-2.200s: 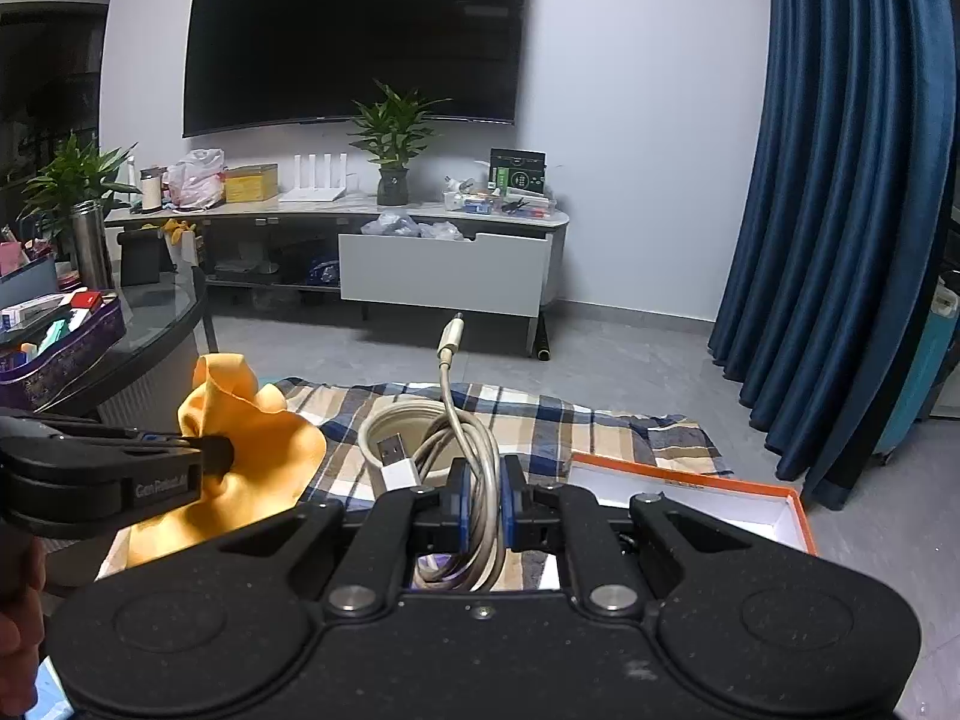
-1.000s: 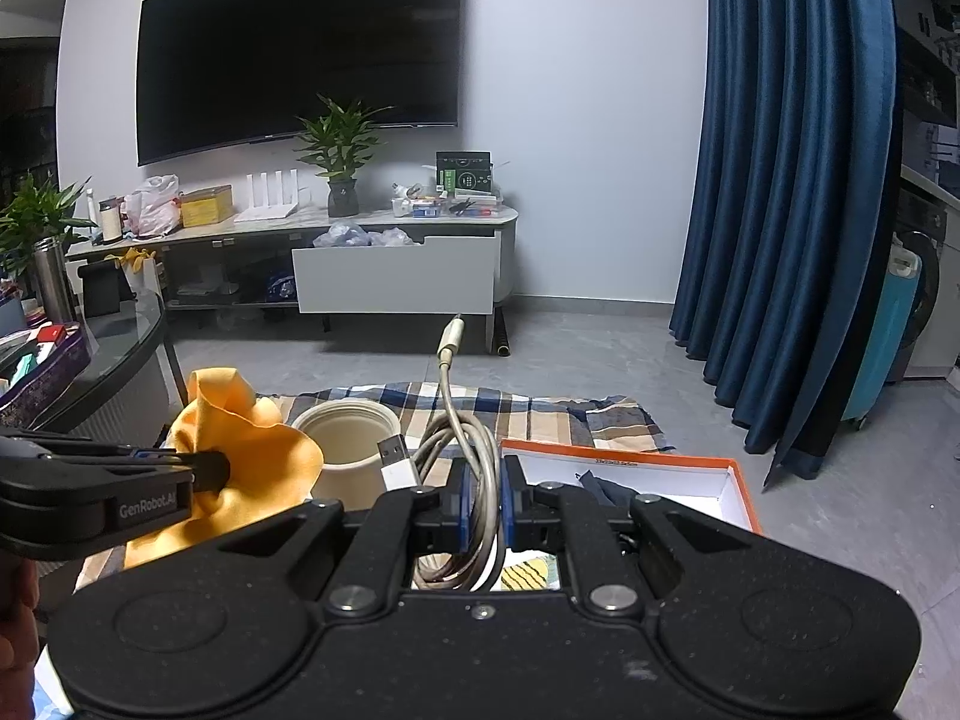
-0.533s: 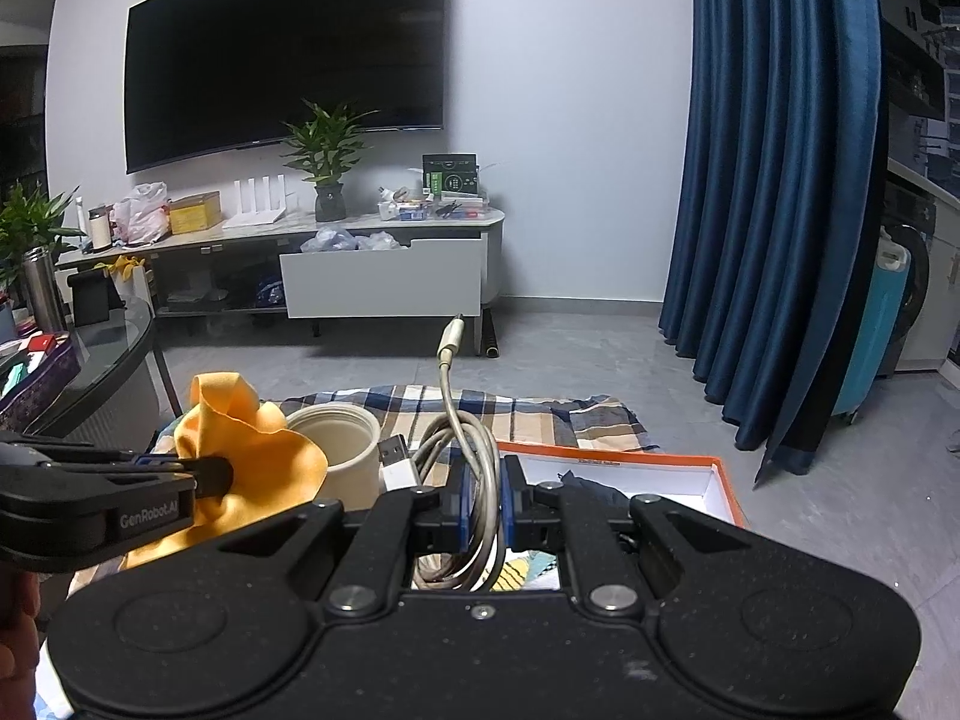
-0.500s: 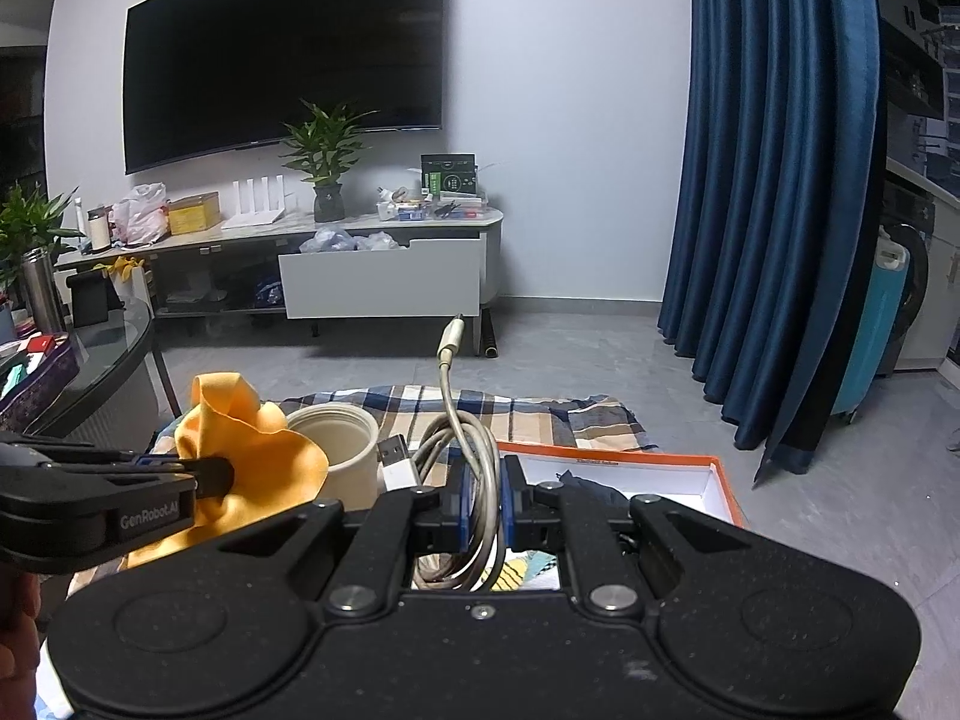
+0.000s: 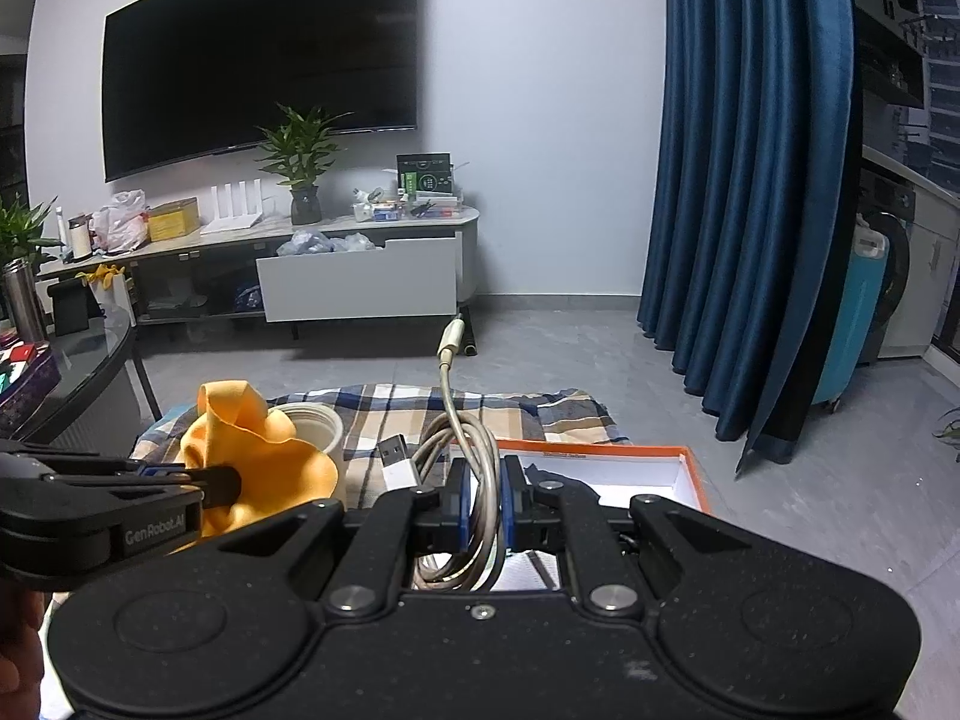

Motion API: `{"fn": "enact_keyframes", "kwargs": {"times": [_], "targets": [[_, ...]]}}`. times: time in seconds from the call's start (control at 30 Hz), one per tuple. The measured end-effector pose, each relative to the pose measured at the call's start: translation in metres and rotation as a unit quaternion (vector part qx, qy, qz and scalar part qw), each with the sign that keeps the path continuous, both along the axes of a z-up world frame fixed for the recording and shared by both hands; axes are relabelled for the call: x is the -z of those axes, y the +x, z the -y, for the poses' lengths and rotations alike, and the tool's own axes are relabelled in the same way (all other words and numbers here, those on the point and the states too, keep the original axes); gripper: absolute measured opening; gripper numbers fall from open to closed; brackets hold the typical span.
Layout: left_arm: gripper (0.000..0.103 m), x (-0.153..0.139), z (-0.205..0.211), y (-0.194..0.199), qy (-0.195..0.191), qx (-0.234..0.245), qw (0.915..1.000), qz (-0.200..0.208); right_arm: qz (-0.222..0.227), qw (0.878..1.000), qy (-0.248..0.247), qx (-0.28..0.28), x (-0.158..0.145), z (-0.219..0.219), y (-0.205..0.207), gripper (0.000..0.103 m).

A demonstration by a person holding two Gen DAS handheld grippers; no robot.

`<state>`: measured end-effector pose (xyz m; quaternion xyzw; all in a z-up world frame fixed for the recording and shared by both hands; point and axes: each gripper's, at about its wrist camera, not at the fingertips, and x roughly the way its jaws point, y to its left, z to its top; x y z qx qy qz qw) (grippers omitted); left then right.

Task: Organize soft objects
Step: 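Carry the yellow cloth with the left gripper while the right gripper carries the cable over the box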

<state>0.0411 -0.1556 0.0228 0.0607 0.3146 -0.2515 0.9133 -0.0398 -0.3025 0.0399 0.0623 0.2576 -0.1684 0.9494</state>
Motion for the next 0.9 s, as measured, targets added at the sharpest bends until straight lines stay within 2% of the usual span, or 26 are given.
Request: {"fn": "enact_keyframes", "kwargs": {"times": [0.47,0.9], "targets": [[0.01,0.003,0.015,-0.001,-0.004,0.039,0.9992,-0.01,-0.003,1.0,0.007,0.029,0.002,0.019,-0.008,0.011],[0.01,0.011,0.047,-0.006,0.004,0.08,0.9965,-0.024,-0.012,0.997,0.019,0.076,0.011,0.056,-0.023,0.012]]}}
